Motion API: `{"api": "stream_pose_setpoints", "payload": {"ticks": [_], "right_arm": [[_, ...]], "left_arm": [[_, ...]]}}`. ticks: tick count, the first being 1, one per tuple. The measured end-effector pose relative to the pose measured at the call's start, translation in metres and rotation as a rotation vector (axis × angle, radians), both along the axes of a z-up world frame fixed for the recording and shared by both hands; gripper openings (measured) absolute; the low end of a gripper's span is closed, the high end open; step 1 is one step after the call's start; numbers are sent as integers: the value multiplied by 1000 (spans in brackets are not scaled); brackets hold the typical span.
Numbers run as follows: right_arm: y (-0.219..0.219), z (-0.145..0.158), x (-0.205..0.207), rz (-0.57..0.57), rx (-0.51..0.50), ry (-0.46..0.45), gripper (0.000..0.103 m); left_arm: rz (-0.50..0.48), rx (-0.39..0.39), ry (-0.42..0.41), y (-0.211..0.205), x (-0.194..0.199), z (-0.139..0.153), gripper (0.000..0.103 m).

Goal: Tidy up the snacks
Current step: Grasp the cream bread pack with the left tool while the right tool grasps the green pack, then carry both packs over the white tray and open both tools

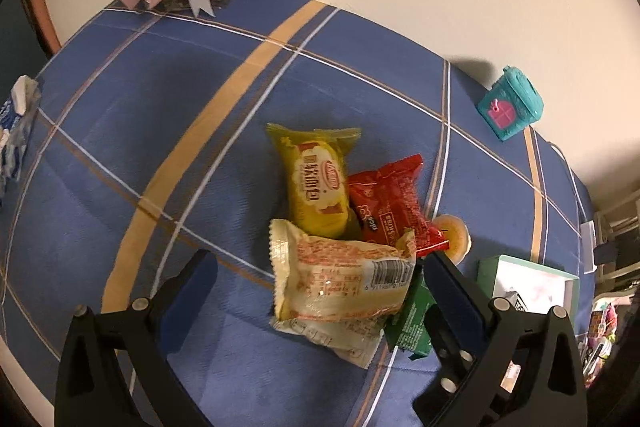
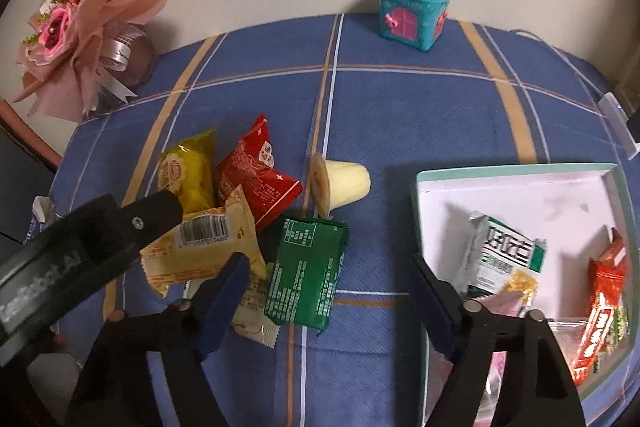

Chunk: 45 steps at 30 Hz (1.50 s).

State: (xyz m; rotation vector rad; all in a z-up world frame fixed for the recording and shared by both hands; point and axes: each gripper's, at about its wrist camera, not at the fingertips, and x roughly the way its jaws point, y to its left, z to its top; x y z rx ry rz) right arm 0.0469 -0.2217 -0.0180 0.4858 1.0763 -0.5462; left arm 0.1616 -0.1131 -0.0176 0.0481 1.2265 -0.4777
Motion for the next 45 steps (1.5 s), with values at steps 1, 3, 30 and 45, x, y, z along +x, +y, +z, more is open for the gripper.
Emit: {"api": "stream_pose_setpoints", "payload": {"ticks": [1,3,30,45], "right_arm": [[0,-3,1,1,0,8,75],[-1,-10,3,1,5,20,74],[-4,-40,4,0,65,84,43],[-13,23,-25,-15,68,-18,42]], "left_arm": [[-3,-3,7,-2,1,-2,103],[-10,-5,20,-6,1,-6,103],[-23,79,32,-23,-12,-29,75],[20,29,-32,-14,-28,17,74]]}}
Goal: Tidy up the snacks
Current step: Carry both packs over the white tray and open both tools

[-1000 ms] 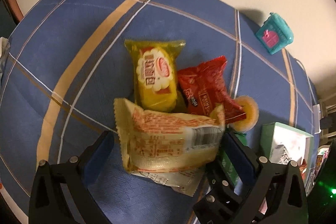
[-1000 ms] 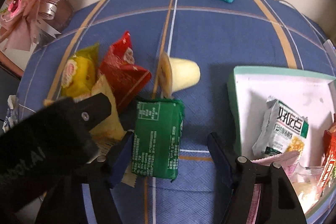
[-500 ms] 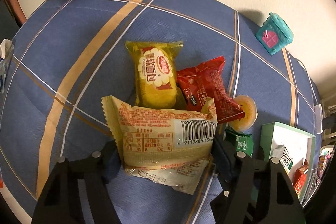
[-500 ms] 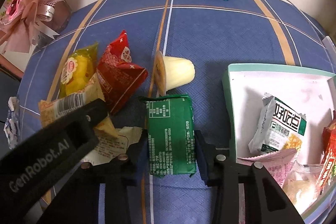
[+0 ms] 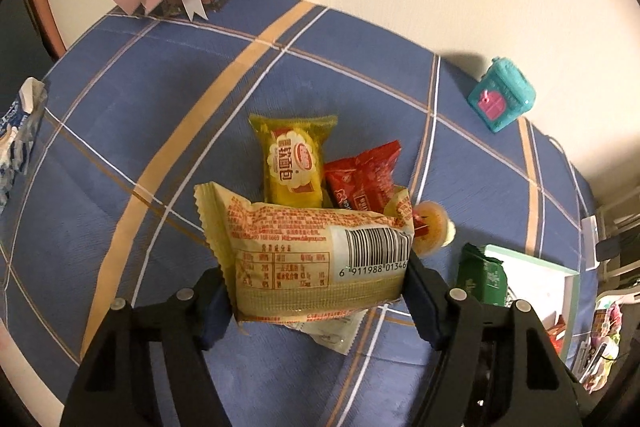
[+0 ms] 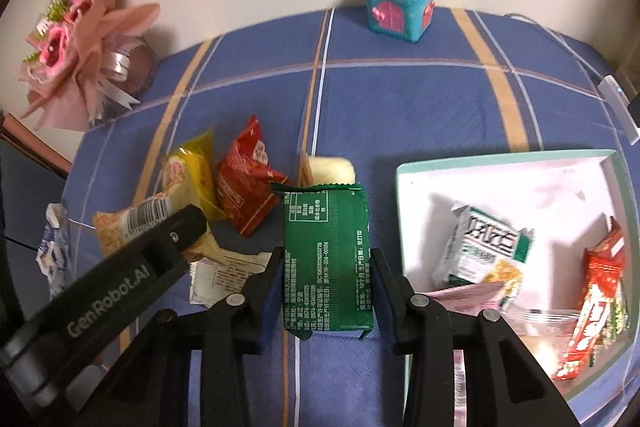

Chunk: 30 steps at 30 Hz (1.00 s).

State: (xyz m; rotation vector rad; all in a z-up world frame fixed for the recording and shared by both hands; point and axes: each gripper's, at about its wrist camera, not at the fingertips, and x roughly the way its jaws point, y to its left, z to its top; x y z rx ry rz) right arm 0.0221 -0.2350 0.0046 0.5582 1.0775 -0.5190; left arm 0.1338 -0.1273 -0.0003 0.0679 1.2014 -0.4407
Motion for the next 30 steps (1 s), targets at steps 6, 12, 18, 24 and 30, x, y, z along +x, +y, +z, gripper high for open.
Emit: {"api": "stream_pose_setpoints", "payload": {"ticks": [6,12,18,24,30], "right_arm": [[-4,22,-9,-17,-6,-36,42],[-18,41,-29,-51,-15,-68,42],[-39,55,-53,-103,-14,-97,42],[-71,60,-85,-197,-15,-107,42],[-105,60,-123,-299,-18,-102,42]], "left_arm": [[12,-28,-32,0,-12,20,74],[5,-52,-70,-4,-28,39,74],[-13,-64,-89,-15,-44,48,74],[-76,-78,-85,-40,-64,49,74],[-169,-93,-53,-75,-92,42,74]]}}
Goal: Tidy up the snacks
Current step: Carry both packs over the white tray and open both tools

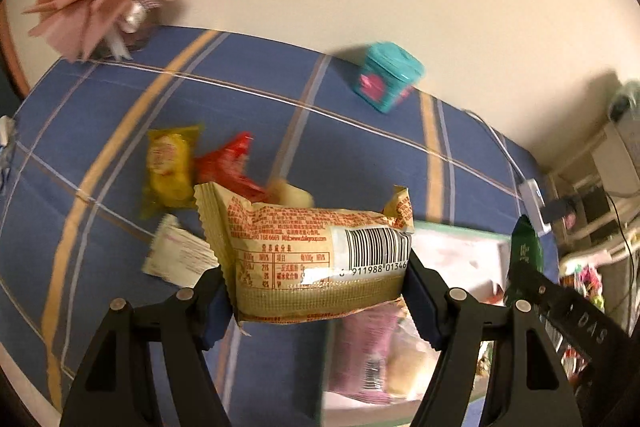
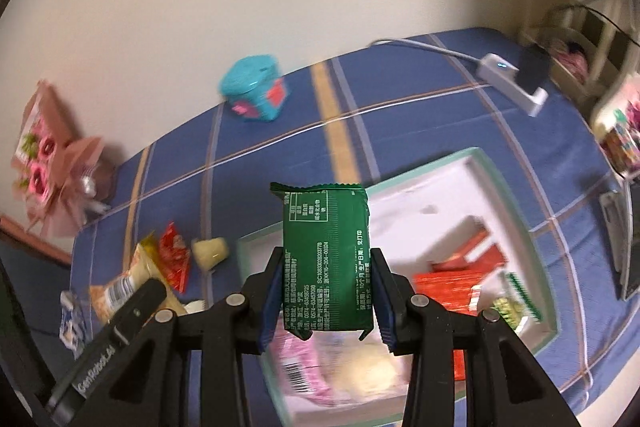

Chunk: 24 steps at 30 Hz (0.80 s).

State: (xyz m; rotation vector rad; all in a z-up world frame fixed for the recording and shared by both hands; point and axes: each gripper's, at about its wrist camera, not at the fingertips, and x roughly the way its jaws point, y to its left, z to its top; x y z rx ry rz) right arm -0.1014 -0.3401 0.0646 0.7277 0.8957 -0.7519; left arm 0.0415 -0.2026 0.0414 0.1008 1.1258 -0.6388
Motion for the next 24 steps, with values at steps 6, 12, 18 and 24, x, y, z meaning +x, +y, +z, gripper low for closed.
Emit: {"api": "stream_pose_setpoints", "payload": {"ticks": [6,12,18,24], "right_arm": [[-29,-2,-37,-95,16,-20,42],[-52,2,-66,-158,10,-33,42],[-61,-6,-74,-169,7,-16,42],[-64,-38,-60,-139,58,25,42]], "left_arm": [[-122,-4,24,-37,-33,-6,74],[-214,26,14,-68,-62,-12,74],[-234,44,40,-78,-68,-24,74],[-244,87,40,-88,-69,-41,75]]}}
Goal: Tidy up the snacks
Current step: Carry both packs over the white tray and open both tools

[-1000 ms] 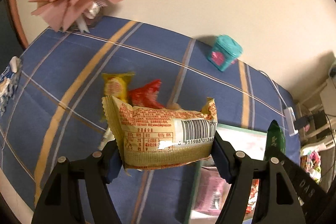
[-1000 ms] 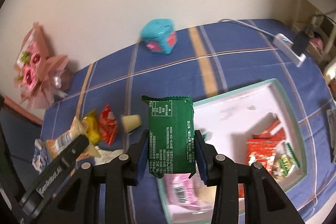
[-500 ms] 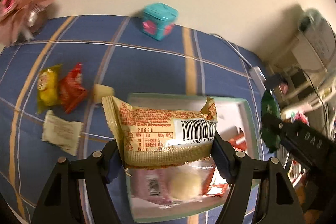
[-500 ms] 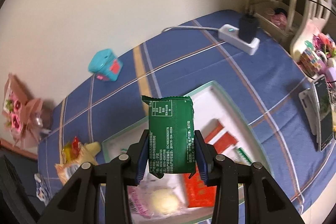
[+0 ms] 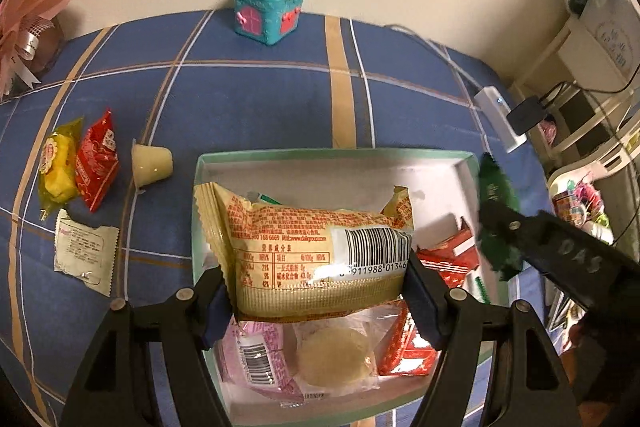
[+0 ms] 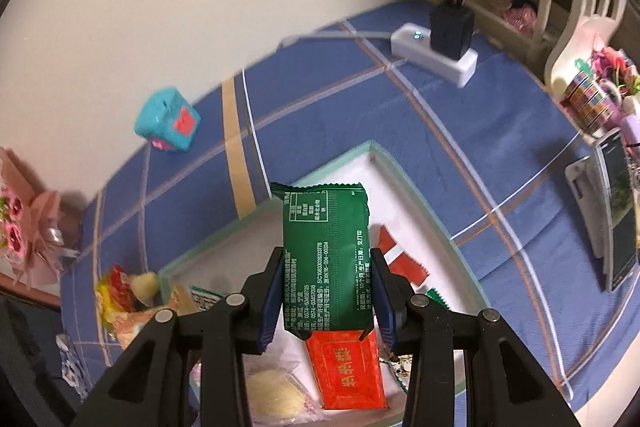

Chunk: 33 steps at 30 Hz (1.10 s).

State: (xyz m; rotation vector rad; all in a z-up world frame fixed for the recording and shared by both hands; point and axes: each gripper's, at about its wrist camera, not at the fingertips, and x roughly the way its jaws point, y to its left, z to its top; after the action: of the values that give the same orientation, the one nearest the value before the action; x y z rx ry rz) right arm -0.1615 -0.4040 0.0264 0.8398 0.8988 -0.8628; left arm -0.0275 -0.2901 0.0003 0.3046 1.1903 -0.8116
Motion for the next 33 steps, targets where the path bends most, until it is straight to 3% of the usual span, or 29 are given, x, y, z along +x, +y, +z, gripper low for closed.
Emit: {"api": "stream_pose_setpoints", "payload": {"ticks": [8,18,29,30,32,33], "right_arm": [[6,-29,19,47,43,65,43],[9,-20,21,56,27,84,44],[11,-21,25,61,29,105,46],[11,-22,26,62,30,109,48],[14,-24,29,68,32,122,77],[15,-24,31,71,30,126,82]], "left_arm": [[-18,45,15,-7,-3,-23,75],[-1,63,8,-3,0,-17,76],[121,58,-13,23,30,-6,76],[143,64,-26,28,35,-6,76],[195,83,-59,37,44,-3,83],[212,90,-71,41,46,-2,91]]}}
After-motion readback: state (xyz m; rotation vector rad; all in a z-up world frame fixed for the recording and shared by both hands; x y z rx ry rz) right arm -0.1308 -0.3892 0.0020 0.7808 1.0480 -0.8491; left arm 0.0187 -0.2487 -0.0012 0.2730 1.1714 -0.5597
